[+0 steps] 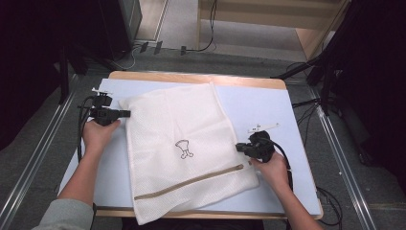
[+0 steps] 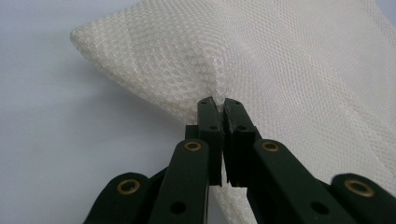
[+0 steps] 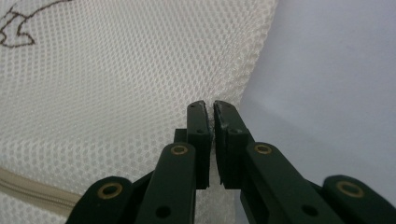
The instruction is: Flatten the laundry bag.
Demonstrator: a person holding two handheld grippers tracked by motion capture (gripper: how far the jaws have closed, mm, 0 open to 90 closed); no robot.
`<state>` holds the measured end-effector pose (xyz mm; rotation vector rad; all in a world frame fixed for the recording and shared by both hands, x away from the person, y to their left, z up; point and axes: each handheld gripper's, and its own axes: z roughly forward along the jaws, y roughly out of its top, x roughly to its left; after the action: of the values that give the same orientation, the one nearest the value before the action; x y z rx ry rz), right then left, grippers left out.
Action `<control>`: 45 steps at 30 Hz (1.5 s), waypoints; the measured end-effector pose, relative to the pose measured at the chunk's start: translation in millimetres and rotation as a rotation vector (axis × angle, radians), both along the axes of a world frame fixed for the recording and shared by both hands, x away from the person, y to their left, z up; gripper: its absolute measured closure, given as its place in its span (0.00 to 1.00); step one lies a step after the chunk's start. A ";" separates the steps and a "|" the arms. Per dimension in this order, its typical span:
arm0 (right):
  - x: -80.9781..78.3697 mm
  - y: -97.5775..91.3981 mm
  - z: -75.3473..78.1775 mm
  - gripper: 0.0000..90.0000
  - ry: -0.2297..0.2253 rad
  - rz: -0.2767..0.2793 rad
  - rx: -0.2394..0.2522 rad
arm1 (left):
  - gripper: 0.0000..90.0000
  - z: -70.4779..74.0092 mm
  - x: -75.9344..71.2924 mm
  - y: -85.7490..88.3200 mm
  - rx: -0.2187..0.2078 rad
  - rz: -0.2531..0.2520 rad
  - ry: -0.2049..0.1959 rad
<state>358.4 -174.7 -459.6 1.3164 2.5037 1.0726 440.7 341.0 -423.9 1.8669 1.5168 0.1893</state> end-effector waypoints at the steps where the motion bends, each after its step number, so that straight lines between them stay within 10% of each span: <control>1: -2.6 0.8 -0.9 0.96 0.005 0.005 -0.005 | 0.99 -0.3 2.1 -1.5 0.004 -0.004 0.000; 17: -28.3 2.4 -2.5 0.82 0.021 0.062 -0.003 | 0.86 0.2 15.1 -11.9 0.025 -0.012 -0.014; 24: -20.1 -2.4 5.3 0.68 -0.070 0.045 0.027 | 0.69 12.3 -11.7 -6.1 0.008 -0.012 -0.020; 45: 25.6 8.4 -2.1 0.61 -0.078 -0.002 0.036 | 0.60 -12.9 -91.4 -13.6 0.053 -0.046 0.078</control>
<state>384.0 -166.3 -461.7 1.2598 2.4381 1.1503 349.3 327.4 -436.9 1.9696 1.5334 0.1381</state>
